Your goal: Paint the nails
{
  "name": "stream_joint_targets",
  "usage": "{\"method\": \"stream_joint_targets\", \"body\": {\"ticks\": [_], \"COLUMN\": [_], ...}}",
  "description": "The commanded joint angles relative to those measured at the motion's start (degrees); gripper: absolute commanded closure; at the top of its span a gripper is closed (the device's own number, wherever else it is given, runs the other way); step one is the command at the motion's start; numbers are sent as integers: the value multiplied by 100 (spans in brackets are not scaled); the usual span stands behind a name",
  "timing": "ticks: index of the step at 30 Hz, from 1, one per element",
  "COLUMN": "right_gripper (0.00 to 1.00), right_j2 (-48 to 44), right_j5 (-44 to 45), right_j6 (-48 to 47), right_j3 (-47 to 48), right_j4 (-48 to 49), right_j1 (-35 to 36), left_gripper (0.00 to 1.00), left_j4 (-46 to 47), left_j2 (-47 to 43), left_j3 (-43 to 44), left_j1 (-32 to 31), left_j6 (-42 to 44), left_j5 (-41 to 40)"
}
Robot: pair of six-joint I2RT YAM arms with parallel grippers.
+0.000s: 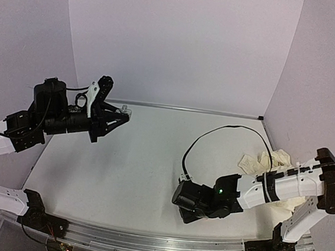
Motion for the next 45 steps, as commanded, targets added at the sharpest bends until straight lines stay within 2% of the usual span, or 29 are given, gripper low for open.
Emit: {"method": "stream_joint_targets", "body": {"ticks": [1, 34, 45], "right_gripper": [100, 100, 100], "right_j2": [61, 171, -286], "right_j5": [68, -117, -254], "right_j6": [-84, -190, -363], "right_j3": [194, 234, 62], "right_j4": [-163, 34, 318], "right_j1": [33, 33, 33], "left_gripper": [100, 100, 100], "left_j4": [87, 71, 62], "left_j2": [-19, -15, 11], "left_j3": [55, 51, 71], "left_j1": [17, 15, 15], "left_j6": [-15, 3, 4], "left_j5": [111, 120, 128]}}
